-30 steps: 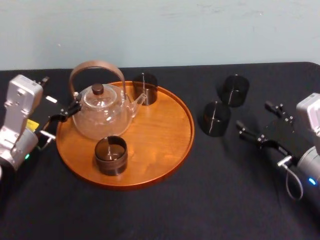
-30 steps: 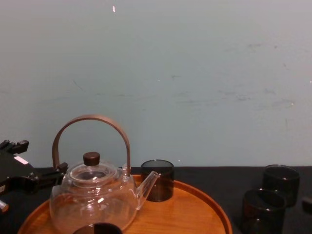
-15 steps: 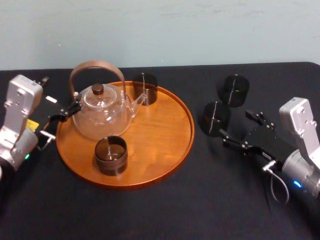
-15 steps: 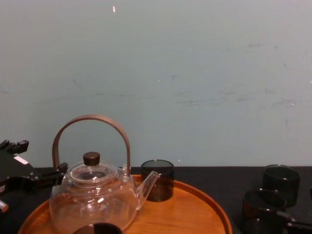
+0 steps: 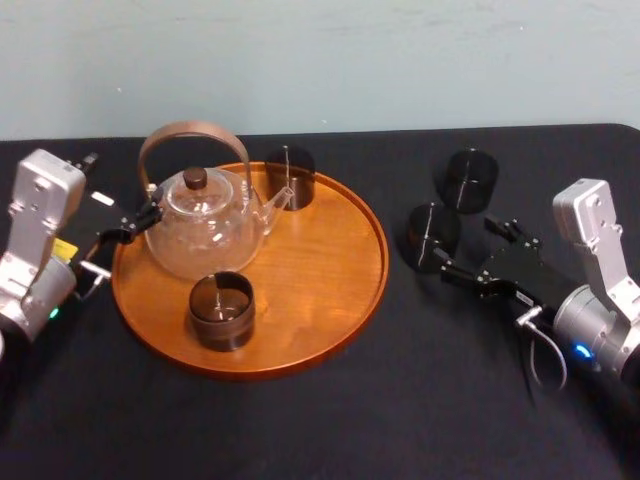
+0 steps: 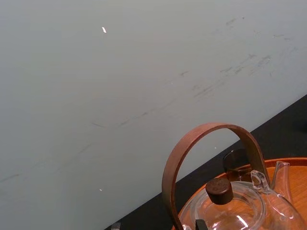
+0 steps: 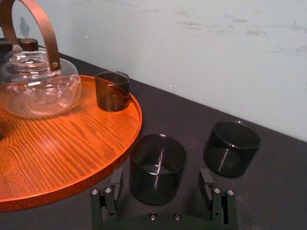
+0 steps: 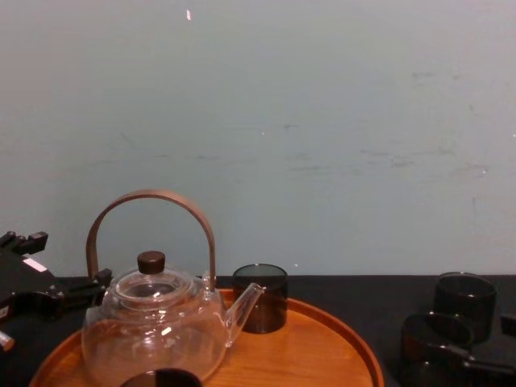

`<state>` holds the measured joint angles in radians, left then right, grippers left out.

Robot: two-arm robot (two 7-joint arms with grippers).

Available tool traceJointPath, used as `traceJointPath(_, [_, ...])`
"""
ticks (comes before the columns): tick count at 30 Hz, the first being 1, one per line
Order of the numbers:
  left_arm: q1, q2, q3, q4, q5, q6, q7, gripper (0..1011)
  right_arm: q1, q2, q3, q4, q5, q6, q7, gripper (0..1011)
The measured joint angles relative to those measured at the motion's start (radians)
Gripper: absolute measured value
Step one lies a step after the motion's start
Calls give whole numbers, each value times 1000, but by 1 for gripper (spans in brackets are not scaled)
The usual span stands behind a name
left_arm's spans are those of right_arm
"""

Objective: Pick up the glass from the table and place it on the tray.

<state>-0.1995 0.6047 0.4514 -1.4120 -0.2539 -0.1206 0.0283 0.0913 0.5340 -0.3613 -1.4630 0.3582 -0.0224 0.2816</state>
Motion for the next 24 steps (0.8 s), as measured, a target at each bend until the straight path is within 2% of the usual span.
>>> traceJointPath(12, [0,0,0,0,0,0,0,1009,32,-39,19,73,27,33,74,1002])
traceJointPath(24, [0,0,0,0,0,0,0,1009,92,-85,21,153,1,49,109,1002])
